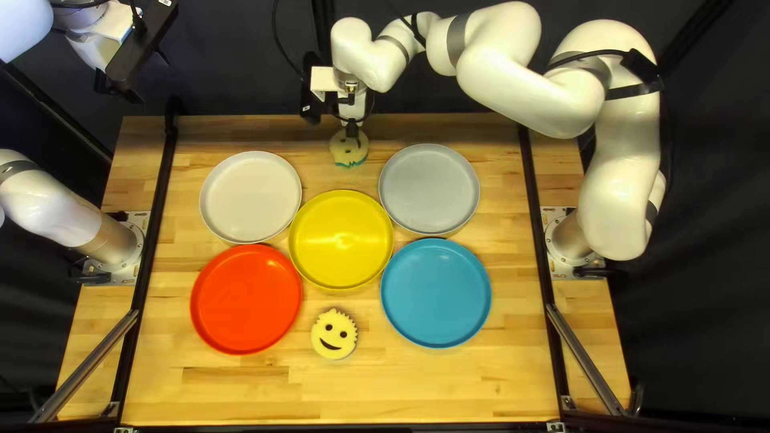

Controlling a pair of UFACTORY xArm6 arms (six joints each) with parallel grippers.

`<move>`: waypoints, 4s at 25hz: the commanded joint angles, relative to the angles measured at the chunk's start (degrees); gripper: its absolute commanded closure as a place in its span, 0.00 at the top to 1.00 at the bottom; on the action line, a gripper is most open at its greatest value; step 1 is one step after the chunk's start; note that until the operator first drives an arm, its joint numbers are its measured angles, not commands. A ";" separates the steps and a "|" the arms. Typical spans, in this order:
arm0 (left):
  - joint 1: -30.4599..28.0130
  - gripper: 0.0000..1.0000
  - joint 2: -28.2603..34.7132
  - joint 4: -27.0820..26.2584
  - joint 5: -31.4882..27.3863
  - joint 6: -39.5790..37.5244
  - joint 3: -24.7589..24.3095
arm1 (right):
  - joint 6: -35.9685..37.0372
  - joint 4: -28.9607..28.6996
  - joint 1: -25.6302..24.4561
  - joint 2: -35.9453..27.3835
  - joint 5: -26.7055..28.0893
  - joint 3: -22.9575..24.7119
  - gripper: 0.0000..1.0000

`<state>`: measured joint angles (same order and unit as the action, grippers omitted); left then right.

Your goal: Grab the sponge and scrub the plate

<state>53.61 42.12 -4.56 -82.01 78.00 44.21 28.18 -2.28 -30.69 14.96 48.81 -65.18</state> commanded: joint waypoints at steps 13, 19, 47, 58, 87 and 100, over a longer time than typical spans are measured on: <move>0.00 1.00 0.00 0.00 0.00 0.00 0.00 | 7.59 0.99 -12.15 -43.20 21.21 24.04 1.00; 0.00 1.00 0.00 0.00 0.00 0.00 0.00 | 8.99 3.90 -12.65 -49.09 31.03 20.84 1.00; -11.10 1.00 1.56 -0.45 2.15 -9.12 -1.56 | 7.25 4.19 -11.09 -51.15 32.91 20.60 1.00; -39.23 1.00 -0.57 -2.49 15.33 -32.74 -7.19 | 7.25 4.19 -11.09 -51.15 32.91 20.60 1.00; -65.09 1.00 -24.81 0.88 37.18 -50.42 0.10 | 7.25 4.19 -11.09 -51.15 32.91 20.60 1.00; -70.37 1.00 -32.48 3.52 44.96 -49.51 1.84 | 7.25 4.19 -11.09 -51.15 32.91 20.60 1.00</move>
<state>-16.76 9.64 -1.05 -37.05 28.49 46.05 35.43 1.91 -41.78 -36.19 81.72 -44.59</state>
